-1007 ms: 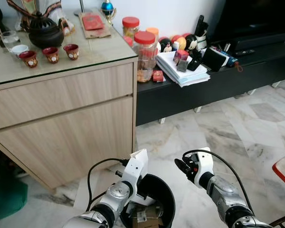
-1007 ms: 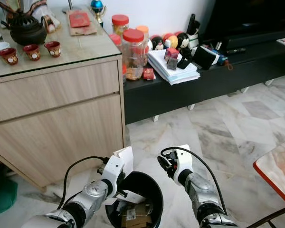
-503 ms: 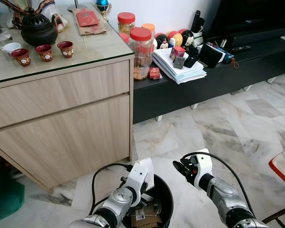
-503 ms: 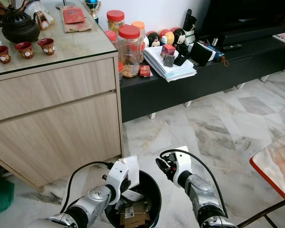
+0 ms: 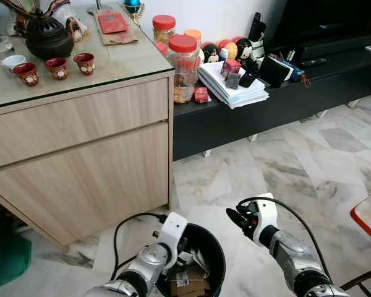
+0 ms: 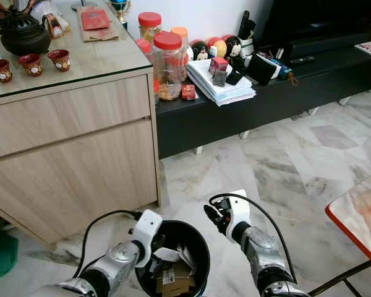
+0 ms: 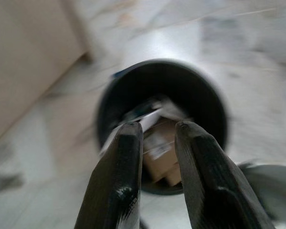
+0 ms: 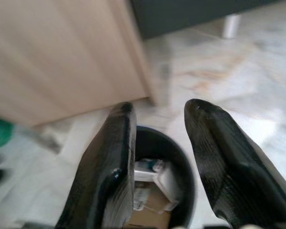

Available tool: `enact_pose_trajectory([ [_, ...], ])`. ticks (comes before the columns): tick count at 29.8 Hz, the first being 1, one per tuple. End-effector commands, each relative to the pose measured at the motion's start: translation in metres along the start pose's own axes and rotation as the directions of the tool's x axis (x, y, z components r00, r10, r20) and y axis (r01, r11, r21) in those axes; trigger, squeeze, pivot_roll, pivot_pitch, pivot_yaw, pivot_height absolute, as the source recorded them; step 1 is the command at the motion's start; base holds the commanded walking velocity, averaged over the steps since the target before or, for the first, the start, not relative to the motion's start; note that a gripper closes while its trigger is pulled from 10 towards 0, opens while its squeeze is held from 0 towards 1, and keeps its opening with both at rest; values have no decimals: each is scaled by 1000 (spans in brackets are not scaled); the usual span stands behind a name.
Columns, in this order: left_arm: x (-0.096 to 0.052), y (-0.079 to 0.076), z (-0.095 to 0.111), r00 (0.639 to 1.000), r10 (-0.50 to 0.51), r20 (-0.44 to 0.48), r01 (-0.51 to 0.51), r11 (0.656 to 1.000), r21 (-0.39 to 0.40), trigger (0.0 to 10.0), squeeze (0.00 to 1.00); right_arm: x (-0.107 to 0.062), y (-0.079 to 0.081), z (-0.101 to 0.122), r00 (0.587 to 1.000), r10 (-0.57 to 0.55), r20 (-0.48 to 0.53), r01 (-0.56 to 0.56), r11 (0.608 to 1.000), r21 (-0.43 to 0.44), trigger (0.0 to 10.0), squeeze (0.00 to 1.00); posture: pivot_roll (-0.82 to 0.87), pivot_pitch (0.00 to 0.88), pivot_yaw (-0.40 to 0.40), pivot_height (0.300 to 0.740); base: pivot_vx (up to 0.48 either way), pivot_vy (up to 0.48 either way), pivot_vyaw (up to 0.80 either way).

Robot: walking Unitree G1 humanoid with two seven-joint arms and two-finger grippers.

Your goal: Picking trash to rubbish bin

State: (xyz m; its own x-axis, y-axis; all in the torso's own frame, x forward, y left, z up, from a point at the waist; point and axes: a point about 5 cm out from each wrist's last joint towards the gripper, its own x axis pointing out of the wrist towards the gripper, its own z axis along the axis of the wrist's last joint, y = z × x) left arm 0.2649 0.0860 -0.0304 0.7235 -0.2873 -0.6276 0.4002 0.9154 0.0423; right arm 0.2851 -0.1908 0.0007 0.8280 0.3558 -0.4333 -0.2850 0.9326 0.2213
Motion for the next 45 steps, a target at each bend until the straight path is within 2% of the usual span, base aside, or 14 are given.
enact_pose_trajectory([
  [1, -3, 8, -8, 997, 72, -14, -72, 997, -19, 10000, 0, -8, -13, -9, 996, -90, -15, 91, 995, 37, 10000, 0, -140, 96, -86, 740, 0, 0, 0],
  [2, -7, 22, -16, 987, 156, -28, -157, 986, -54, 10000, 0, -14, -21, -15, 986, -164, -32, 165, 985, 50, 10000, 0, -137, 96, -87, 740, 0, 0, 0],
  [5, -11, 35, -24, 973, 225, -50, -229, 969, -93, 10000, 0, -22, -30, -23, 968, -244, -56, 247, 967, 61, 10000, 0, -118, 95, -90, 740, 0, 0, 0],
  [6, -16, 43, -33, 963, 260, -76, -266, 960, -89, 10000, 0, -31, -39, -33, 940, -327, -99, 333, 941, 53, 10000, 0, -112, 95, -90, 740, 0, 0, 0],
  [8, -21, 51, -42, 952, 291, -91, -299, 950, -91, 10000, 0, -41, -46, -44, 912, -385, -140, 396, 916, 60, 10000, 0, -106, 96, -90, 740, 0, 0, 0],
  [15, -30, 66, -54, 912, 397, -99, -407, 907, -108, 10000, 0, -61, -53, -72, 855, -464, -232, 494, 865, 87, 10000, 0, -74, 101, -85, 740, 0, 0, 0],
  [17, -35, 66, -63, 891, 438, -119, -451, 886, -113, 10000, 0, -69, -52, -85, 834, -487, -260, 529, 839, 125, 10000, 0, -66, 101, -83, 740, 0, 0, 0],
  [21, -37, 65, -68, 885, 447, -132, -461, 880, -114, 10000, 0, -71, -50, -90, 825, -496, -271, 544, 826, 145, 10000, 0, -68, 101, -82, 740, 0, 0, 0],
  [23, -40, 57, -82, 891, 419, -175, -443, 887, -133, 10000, 0, -75, -45, -103, 816, -482, -319, 545, 826, 144, 10000, 0, -66, 101, -86, 740, 0, 0, 0],
  [24, -40, 57, -82, 891, 419, -175, -443, 887, -133, 10000, 0, -75, -45, -103, 816, -482, -319, 545, 826, 144, 10000, 0, -66, 101, -86, 740, 0, 0, 0],
  [26, -42, 47, -93, 901, 373, -222, -405, 907, -119, 10000, 0, -79, -42, -110, 803, -482, -350, 554, 820, 142, 10000, 0, -67, 103, -91, 740, 0, 0, 0],
  [29, -45, 43, -101, 901, 354, -251, -394, 910, -131, 10000, 0, -81, -41, -114, 800, -481, -359, 559, 815, 154, 10000, 0, -71, 104, -90, 740, 0, 0, 0],
  [35, -45, 41, -102, 904, 345, -252, -386, 912, -135, 10000, 0, -83, -41, -117, 793, -475, -383, 556, 821, 133, 10000, 0, -72, 105, -93, 740, 0, 0, 0],
  [45, -45, 41, -104, 906, 336, -259, -378, 916, -134, 10000, 0, -80, -42, -112, 798, -482, -361, 559, 817, 142, 10000, 0, -75, 96, -86, 740, -101, 0, 0],
])
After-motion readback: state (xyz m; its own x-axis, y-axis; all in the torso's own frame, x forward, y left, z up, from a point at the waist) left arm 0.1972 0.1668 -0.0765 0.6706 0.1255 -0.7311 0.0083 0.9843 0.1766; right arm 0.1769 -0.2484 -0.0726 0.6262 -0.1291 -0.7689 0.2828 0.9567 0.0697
